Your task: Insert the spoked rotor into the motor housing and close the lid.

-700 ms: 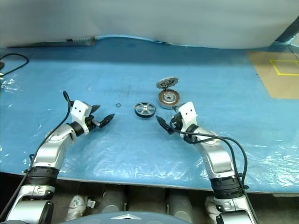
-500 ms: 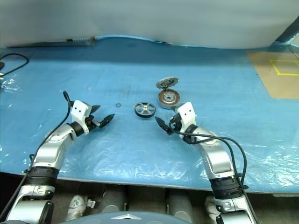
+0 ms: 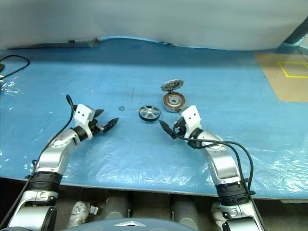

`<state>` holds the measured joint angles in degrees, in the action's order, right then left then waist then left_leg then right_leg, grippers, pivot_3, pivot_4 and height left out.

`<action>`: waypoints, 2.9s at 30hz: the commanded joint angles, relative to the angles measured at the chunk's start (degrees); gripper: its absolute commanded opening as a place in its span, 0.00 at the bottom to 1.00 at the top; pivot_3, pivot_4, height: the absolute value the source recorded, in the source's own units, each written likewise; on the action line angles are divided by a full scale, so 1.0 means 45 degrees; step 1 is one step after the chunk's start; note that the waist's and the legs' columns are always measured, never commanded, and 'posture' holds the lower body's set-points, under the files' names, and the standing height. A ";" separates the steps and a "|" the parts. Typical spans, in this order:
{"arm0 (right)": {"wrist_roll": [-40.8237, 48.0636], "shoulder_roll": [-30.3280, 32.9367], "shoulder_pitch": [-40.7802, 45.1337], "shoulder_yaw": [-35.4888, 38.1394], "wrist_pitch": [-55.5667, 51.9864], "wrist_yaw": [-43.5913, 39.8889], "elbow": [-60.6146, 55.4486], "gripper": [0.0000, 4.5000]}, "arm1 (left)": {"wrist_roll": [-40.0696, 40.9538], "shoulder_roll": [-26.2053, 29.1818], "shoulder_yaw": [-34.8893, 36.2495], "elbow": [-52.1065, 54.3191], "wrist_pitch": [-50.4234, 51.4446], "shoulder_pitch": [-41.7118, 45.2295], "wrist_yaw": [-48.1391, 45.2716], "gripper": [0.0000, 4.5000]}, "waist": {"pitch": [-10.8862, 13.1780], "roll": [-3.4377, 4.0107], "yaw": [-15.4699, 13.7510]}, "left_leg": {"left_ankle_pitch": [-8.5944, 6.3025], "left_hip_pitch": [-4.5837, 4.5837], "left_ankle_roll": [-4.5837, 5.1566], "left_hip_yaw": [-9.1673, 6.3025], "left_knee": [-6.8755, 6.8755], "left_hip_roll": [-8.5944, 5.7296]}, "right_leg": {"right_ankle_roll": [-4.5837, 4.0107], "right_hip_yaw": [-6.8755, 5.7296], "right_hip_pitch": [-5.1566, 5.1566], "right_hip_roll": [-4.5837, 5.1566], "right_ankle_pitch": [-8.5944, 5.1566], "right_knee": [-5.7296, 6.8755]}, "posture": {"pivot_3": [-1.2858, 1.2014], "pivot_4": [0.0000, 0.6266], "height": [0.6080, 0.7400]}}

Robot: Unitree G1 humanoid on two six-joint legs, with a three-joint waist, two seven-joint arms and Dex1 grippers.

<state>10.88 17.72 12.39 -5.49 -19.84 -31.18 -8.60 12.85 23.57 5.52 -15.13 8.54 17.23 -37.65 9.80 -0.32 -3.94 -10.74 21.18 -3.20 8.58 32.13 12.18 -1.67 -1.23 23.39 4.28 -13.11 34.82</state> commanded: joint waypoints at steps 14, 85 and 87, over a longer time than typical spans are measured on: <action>-0.0322 -0.0026 -0.0067 -0.0077 0.0537 0.0134 -0.0210 1.00 | -0.0326 0.0072 0.0041 -0.0718 -0.0758 0.0702 0.0198 0.99 | 0.0000 0.0000 -0.0001 | 0.0000 -0.0002 0.0001 0.0000 0.0001 0.0000 | 0.0000 0.0000 -0.0001 0.0000 0.0000 0.0003 | 0.52 0.24 1.00; -0.4429 0.2253 0.6657 -0.3410 -0.0836 -0.6344 0.6601 0.37 | -0.0652 -0.0738 -0.2252 0.2871 -0.2590 -0.2406 -0.0972 1.00 | -0.0006 -0.0005 0.0001 | -0.0001 -0.0023 0.0015 0.0006 0.0135 0.0037 | -0.0035 0.0010 0.0001 -0.0003 -0.0010 0.0172 | 0.52 0.24 1.00; -0.4267 0.2332 0.6064 -0.3405 -0.1801 -0.6500 0.5322 0.37 | -0.0654 -0.0750 -0.2260 0.2900 -0.2584 -0.2437 -0.0946 1.00 | -0.0007 -0.0004 0.0000 | -0.0001 -0.0024 0.0015 0.0006 0.0128 0.0038 | -0.0037 0.0009 0.0002 -0.0005 -0.0012 0.0168 | 0.52 0.24 1.00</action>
<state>-9.52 28.07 42.80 -18.82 -23.48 -57.75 18.34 9.90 20.15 -4.56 -3.49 -2.11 6.26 -42.11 9.77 -0.34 -3.94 -10.75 21.07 -3.13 8.61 32.69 12.36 -1.85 -1.19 23.40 4.25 -13.17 35.57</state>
